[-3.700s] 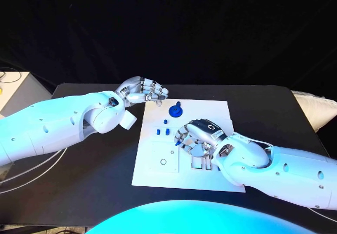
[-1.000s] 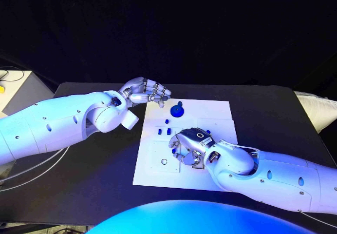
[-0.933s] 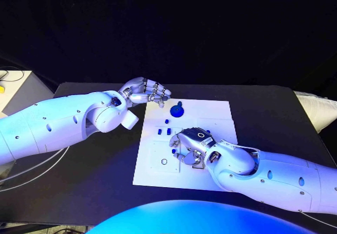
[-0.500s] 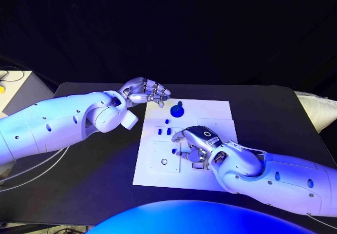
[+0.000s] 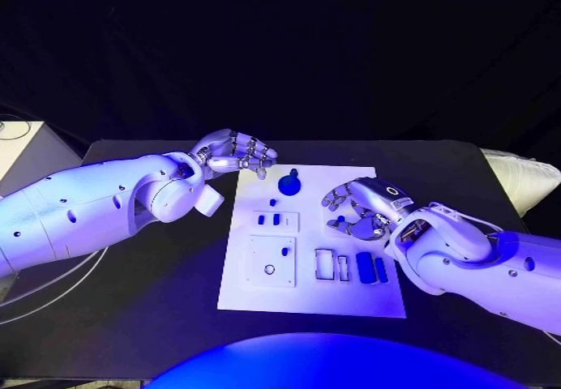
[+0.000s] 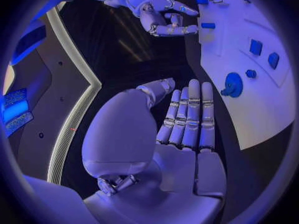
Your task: Assemble the parts on the task board
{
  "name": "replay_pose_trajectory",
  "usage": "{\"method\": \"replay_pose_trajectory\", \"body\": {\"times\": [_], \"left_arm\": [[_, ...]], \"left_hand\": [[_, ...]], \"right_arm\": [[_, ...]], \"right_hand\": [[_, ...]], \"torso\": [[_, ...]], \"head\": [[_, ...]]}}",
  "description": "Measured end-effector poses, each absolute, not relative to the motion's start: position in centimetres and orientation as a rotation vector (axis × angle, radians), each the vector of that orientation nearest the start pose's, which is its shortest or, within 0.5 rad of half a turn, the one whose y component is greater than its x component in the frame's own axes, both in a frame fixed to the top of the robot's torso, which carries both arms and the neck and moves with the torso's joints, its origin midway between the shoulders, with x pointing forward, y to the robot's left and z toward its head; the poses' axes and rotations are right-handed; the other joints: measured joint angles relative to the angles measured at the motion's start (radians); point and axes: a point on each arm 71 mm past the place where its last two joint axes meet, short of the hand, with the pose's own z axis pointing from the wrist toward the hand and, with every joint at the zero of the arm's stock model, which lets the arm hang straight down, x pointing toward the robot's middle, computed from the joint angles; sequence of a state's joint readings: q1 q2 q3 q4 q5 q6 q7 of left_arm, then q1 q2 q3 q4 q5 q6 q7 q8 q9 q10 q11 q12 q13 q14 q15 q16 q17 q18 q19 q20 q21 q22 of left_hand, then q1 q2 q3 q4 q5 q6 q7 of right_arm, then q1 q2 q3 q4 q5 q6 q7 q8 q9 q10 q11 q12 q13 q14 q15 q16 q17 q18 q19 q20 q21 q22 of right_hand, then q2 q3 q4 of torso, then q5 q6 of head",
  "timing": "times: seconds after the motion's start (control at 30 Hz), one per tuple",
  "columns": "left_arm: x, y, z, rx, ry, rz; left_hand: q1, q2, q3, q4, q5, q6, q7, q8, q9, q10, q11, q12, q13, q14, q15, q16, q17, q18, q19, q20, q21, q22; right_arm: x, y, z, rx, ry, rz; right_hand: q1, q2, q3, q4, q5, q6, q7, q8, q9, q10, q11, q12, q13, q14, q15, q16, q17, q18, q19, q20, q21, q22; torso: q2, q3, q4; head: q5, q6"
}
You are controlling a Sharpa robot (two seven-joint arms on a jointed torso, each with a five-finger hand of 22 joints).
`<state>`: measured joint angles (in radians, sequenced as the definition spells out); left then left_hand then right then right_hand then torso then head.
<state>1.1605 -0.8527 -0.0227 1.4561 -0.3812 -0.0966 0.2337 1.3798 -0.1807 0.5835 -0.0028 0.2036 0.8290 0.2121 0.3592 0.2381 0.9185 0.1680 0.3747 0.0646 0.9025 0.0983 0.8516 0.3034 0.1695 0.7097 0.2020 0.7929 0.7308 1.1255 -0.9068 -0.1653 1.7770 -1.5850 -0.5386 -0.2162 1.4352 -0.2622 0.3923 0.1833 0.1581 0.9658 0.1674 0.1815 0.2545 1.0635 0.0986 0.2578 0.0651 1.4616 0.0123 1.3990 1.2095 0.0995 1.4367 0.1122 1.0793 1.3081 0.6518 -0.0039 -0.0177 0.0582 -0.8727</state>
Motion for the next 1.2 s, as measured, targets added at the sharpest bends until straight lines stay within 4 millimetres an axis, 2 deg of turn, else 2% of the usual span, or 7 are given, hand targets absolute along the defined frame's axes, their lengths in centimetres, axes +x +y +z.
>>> {"method": "replay_pose_trajectory", "body": {"times": [0.13, 0.27, 0.33, 0.7, 0.9, 1.0, 1.2], "left_arm": [[48.8, 21.7, -20.3, -0.762, 1.761, -1.443], [48.8, 21.7, -20.3, -0.762, 1.761, -1.443], [48.8, 21.6, -20.3, -0.762, 1.762, -1.443], [48.9, 21.6, -20.4, -0.763, 1.762, -1.443], [48.9, 21.6, -20.4, -0.763, 1.763, -1.444], [48.9, 21.6, -20.4, -0.763, 1.764, -1.444], [48.9, 21.6, -20.4, -0.764, 1.765, -1.444]], "left_hand": [[0.000, 0.000, 0.000, 0.000, 0.000, 0.000, 0.000, 0.000, -0.001, 0.000, 0.000, 0.000, 0.000, 0.000, 0.000, 0.000, 0.000, 0.000, 0.000, 0.000, 0.000, 0.000], [0.000, 0.000, 0.000, 0.000, 0.000, 0.000, 0.000, 0.000, -0.001, 0.000, 0.000, 0.000, 0.000, 0.000, 0.000, 0.000, 0.000, 0.000, 0.000, 0.000, 0.000, -0.001], [0.000, 0.000, 0.000, 0.000, 0.000, 0.000, 0.000, 0.000, -0.001, 0.000, 0.000, 0.000, 0.000, 0.000, 0.000, 0.000, 0.000, 0.000, 0.000, 0.000, 0.000, -0.001], [0.000, 0.000, 0.000, 0.000, 0.000, 0.000, 0.000, 0.000, -0.001, 0.000, 0.000, 0.000, 0.000, 0.000, 0.000, 0.000, 0.000, 0.000, 0.000, 0.000, 0.000, -0.001], [0.000, 0.000, 0.000, 0.000, 0.000, 0.000, 0.000, 0.000, -0.001, 0.000, 0.000, 0.000, 0.000, 0.000, 0.000, 0.000, 0.000, 0.000, 0.000, 0.000, -0.006, -0.003], [0.000, 0.000, 0.000, 0.000, 0.000, 0.000, 0.000, 0.000, -0.001, 0.000, 0.000, 0.000, 0.000, 0.000, 0.000, 0.000, 0.000, 0.000, 0.000, 0.000, -0.006, -0.003], [0.000, 0.000, 0.000, 0.000, 0.000, 0.000, 0.000, 0.000, -0.001, 0.000, 0.000, 0.000, 0.000, 0.000, 0.000, 0.000, 0.000, 0.000, 0.000, 0.000, -0.006, -0.003]], "right_arm": [[41.2, -18.3, -22.3, -0.170, 1.638, 0.696], [41.9, -19.2, -22.6, -0.181, 1.675, 0.666], [42.1, -19.3, -22.8, -0.191, 1.693, 0.656], [42.8, -19.0, -23.8, -0.241, 1.751, 0.624], [42.6, -18.5, -24.4, -0.257, 1.781, 0.627], [42.5, -18.4, -24.5, -0.258, 1.790, 0.630], [42.5, -18.2, -24.6, -0.257, 1.802, 0.636]], "right_hand": [[-0.006, -0.005, -0.097, 0.017, -0.065, -0.006, -0.005, -0.014, -0.004, -0.030, 0.004, -0.033, 0.002, 0.000, 0.000, 0.006, 0.011, 0.000, 0.002, 0.002, -0.001, 0.000], [0.051, 0.056, -0.286, 0.060, -0.066, -0.016, -0.006, -0.031, -0.006, -0.071, 0.005, -0.043, 0.002, 0.000, 0.000, 0.006, 0.016, 0.000, 0.002, 0.002, -0.029, 0.000], [0.069, 0.062, -0.317, 0.076, -0.066, -0.016, -0.006, -0.033, -0.006, -0.077, 0.004, -0.043, 0.002, 0.003, 0.004, 0.006, 0.017, 0.000, 0.002, 0.002, -0.028, 0.000], [0.109, 0.085, -0.334, 0.094, -0.069, -0.013, -0.009, -0.035, -0.003, -0.080, 0.008, -0.031, 0.004, 0.003, 0.004, 0.006, 0.017, 0.000, 0.002, 0.002, -0.025, 0.000], [0.120, 0.097, -0.321, 0.106, -0.069, 0.021, -0.006, -0.027, 0.001, -0.033, 0.000, -0.010, 0.006, 0.003, 0.004, 0.015, 0.033, 0.000, 0.016, 0.002, 0.016, 0.000], [0.113, 0.114, -0.303, 0.105, -0.069, 0.042, -0.013, -0.019, 0.003, -0.002, -0.004, -0.006, 0.006, 0.003, 0.004, 0.019, 0.037, -0.010, 0.021, -0.003, 0.037, -0.001], [0.111, 0.116, -0.283, 0.104, -0.069, 0.065, -0.022, -0.015, 0.004, 0.033, -0.015, -0.012, 0.003, 0.003, -0.004, 0.019, 0.038, -0.015, 0.025, -0.007, 0.052, -0.001]], "torso": [[0.000, 0.0012, 0.0000], [0.001, 0.0012, 0.0003], [0.002, 0.0012, 0.0006], [0.003, 0.0012, 0.0025], [0.004, 0.0011, 0.0025], [0.003, 0.0011, 0.0025], [0.003, 0.0011, 0.0023]], "head": [[-0.005, 0.004], [-0.008, 0.007], [-0.009, 0.007], [-0.015, 0.007], [-0.015, 0.007], [-0.015, 0.007], [-0.015, 0.008]]}}
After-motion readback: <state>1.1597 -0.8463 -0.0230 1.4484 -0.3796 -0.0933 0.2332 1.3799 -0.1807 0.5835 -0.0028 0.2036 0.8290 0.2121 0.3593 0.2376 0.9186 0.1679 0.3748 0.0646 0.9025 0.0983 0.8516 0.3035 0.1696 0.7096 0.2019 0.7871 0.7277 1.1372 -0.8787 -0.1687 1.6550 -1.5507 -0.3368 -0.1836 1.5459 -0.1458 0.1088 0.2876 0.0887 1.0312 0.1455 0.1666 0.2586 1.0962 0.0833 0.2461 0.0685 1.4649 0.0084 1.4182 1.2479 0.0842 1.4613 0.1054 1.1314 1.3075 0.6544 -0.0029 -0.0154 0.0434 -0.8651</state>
